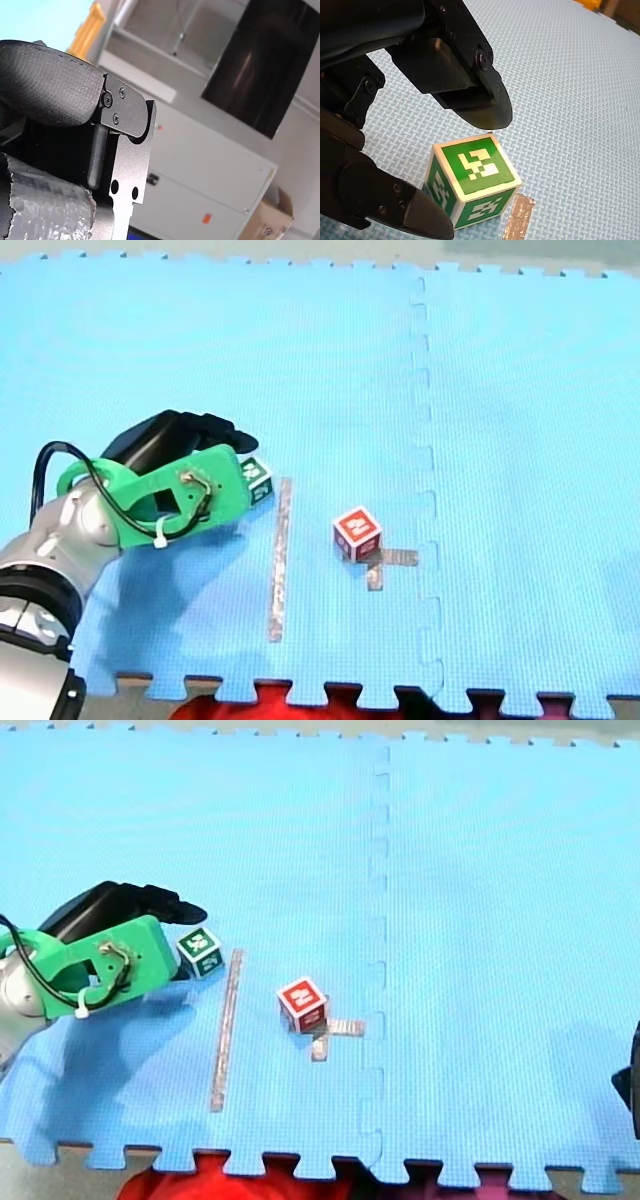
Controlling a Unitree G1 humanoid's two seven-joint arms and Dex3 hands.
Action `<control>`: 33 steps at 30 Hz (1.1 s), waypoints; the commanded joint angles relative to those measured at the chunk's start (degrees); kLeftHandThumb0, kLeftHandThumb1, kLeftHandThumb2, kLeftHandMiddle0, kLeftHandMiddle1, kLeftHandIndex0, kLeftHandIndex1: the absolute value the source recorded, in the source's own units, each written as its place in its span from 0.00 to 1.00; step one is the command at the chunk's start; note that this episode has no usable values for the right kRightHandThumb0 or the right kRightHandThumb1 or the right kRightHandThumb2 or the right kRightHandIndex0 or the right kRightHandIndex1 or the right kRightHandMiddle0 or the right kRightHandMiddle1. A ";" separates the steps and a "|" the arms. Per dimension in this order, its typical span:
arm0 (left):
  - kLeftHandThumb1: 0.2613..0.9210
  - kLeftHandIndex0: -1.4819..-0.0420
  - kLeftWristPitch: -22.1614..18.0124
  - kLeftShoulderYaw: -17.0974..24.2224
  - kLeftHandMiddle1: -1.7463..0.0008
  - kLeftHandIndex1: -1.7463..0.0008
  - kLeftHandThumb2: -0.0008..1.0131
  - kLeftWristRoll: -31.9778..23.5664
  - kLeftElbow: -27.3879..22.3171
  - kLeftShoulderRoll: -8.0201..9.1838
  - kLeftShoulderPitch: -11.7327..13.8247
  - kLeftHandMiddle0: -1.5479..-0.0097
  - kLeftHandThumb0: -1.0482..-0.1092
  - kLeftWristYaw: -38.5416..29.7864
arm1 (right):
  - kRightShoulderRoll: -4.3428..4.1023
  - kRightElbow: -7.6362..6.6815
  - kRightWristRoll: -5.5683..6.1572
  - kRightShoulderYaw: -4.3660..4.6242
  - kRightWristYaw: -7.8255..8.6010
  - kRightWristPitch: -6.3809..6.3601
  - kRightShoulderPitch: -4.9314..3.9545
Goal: Stack cube left
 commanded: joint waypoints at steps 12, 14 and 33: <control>0.64 0.41 2.72 -6.51 0.00 0.99 0.00 6.20 -0.08 0.31 -1.50 0.42 0.71 2.74 | 1.16 -4.62 0.64 -0.66 1.06 2.36 2.01; 0.64 0.42 3.34 -7.80 0.00 0.99 0.00 7.50 -0.11 0.31 -2.15 0.41 0.71 3.14 | 1.15 -4.41 0.78 -0.61 1.25 2.18 1.82; 0.65 0.44 5.69 -8.93 0.00 1.00 0.00 7.10 -0.15 -0.53 -3.30 0.40 0.70 1.73 | 2.29 -5.10 1.32 -0.56 2.51 1.97 2.31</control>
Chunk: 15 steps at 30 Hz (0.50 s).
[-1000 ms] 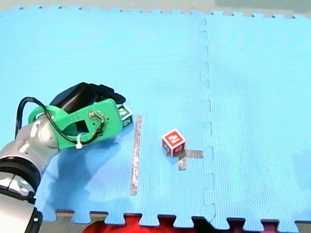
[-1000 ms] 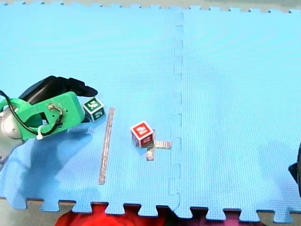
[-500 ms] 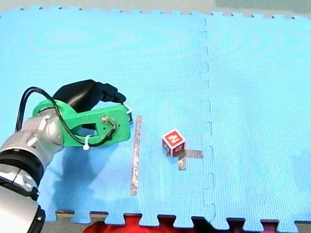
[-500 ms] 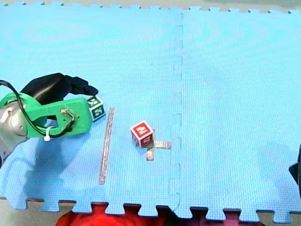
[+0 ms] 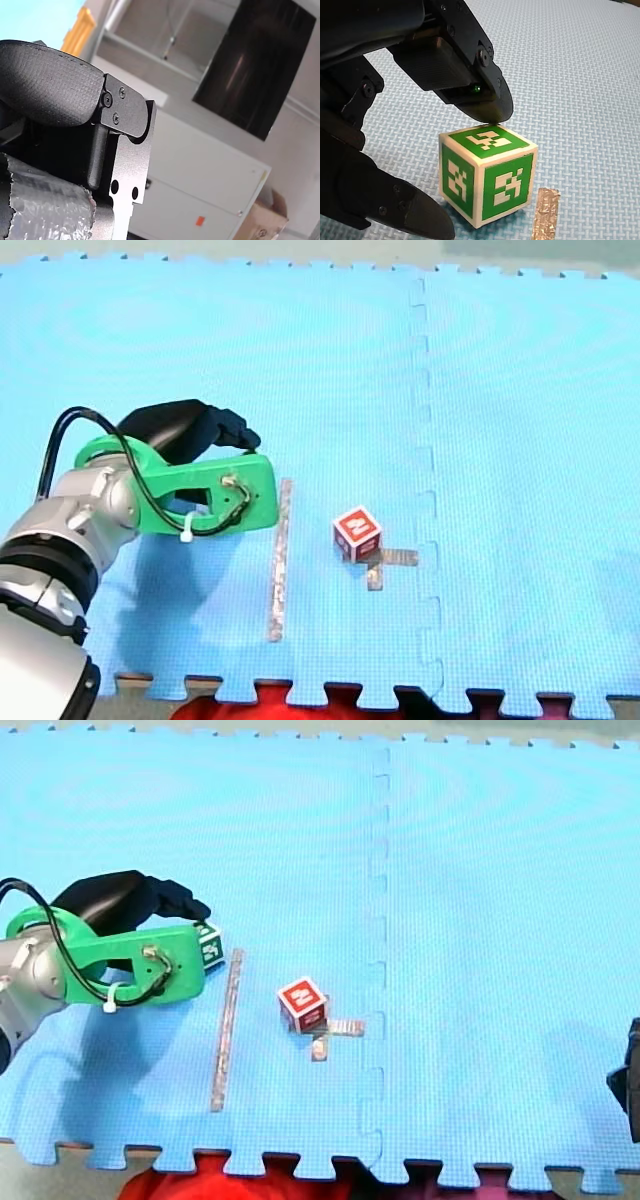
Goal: Stack cube left
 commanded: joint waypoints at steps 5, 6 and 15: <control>0.65 0.44 0.07 -0.37 0.00 1.00 0.00 0.18 0.20 0.08 0.30 0.40 0.69 -0.58 | 0.06 -0.94 -0.23 -0.60 -0.19 0.78 0.78; 0.65 0.44 -0.17 -0.41 0.00 1.00 0.00 0.19 0.19 0.09 0.34 0.40 0.68 -0.47 | 0.08 -1.07 -0.39 -0.67 -0.24 0.93 0.87; 0.75 0.07 -2.94 1.38 0.00 0.77 0.01 -1.96 0.33 0.10 1.60 0.39 0.82 0.24 | 0.16 -1.16 -0.88 -0.77 -0.46 1.17 1.14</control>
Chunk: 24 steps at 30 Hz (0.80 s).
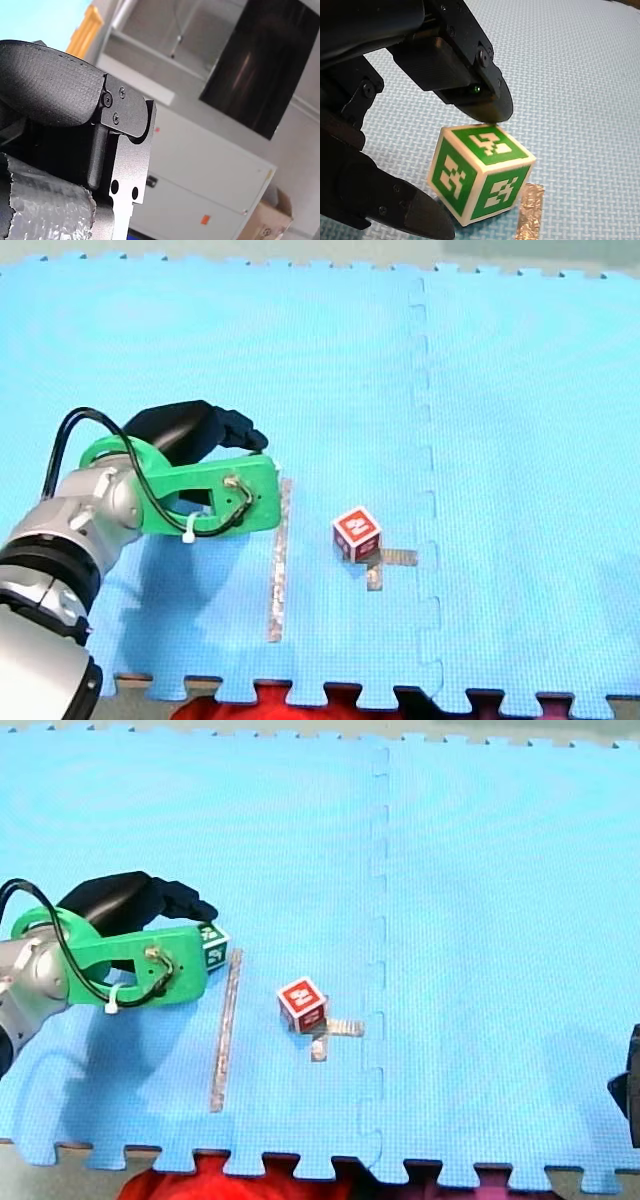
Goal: Stack cube left
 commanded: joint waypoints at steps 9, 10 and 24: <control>0.78 0.15 -2.18 0.93 0.00 0.79 0.00 -0.77 0.59 0.97 1.98 0.38 0.76 0.28 | -0.05 -0.15 0.01 -0.22 -0.30 0.09 0.17; 0.78 0.14 -2.43 0.96 0.00 0.82 0.00 -0.75 0.58 1.03 2.06 0.39 0.76 0.45 | -0.02 -0.17 -0.04 -0.23 -0.34 0.11 0.18; 0.78 0.12 -3.39 0.24 0.00 0.95 0.00 0.46 0.63 1.68 2.27 0.44 0.68 2.60 | 0.24 0.09 -0.66 -0.02 -0.92 -0.08 0.00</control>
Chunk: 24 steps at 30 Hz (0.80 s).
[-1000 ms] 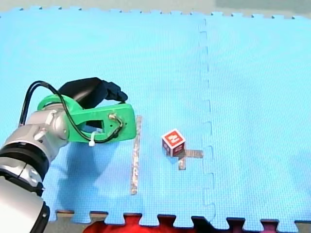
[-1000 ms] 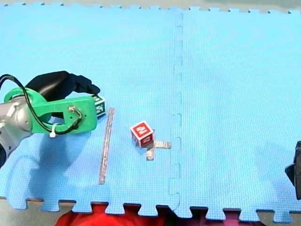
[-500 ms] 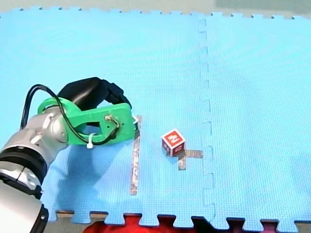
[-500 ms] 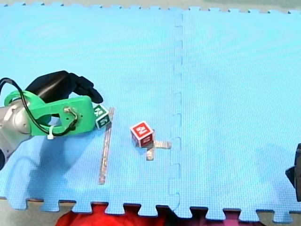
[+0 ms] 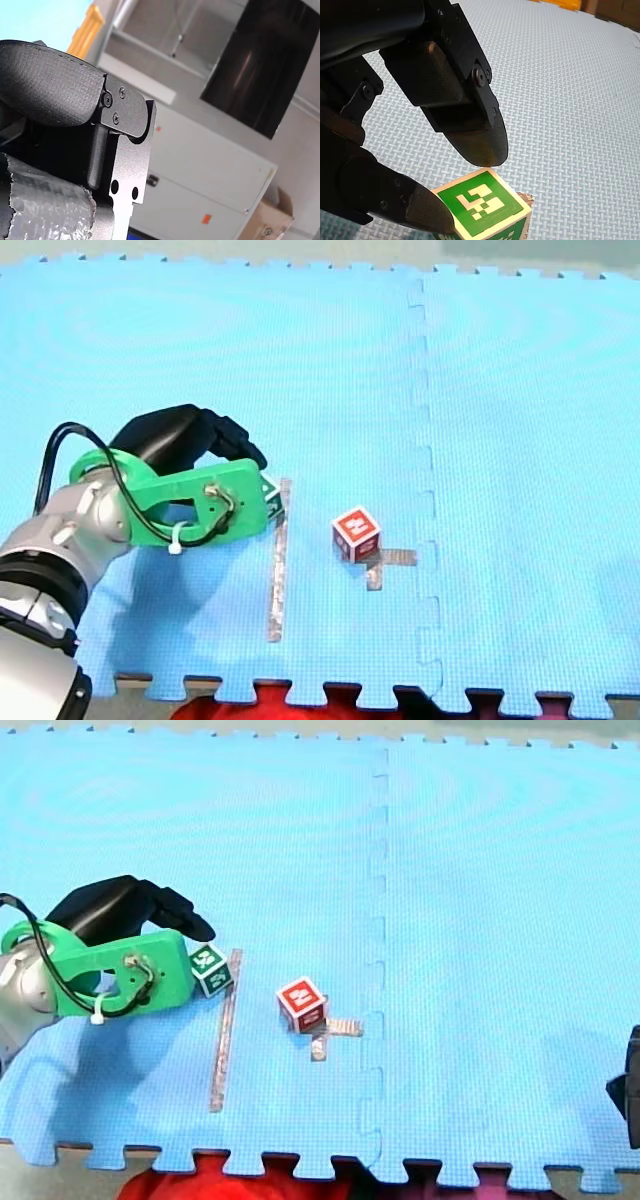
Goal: Stack cube left
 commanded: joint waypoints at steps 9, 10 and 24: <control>0.79 0.12 0.51 -0.76 0.00 0.97 0.00 1.03 0.33 0.66 0.40 0.45 0.66 0.21 | 0.24 -0.09 -0.25 0.02 -0.54 -0.02 -0.09; 0.79 0.12 0.57 -0.92 0.00 0.97 0.00 1.20 0.33 0.71 0.35 0.45 0.66 0.33 | 0.28 -0.07 -0.33 0.03 -0.61 -0.03 -0.13; 0.81 0.13 -2.14 -0.17 0.00 0.98 0.00 0.62 -0.67 0.75 -0.56 0.44 0.63 0.83 | 0.35 1.55 -1.86 0.13 -2.10 -0.42 -1.13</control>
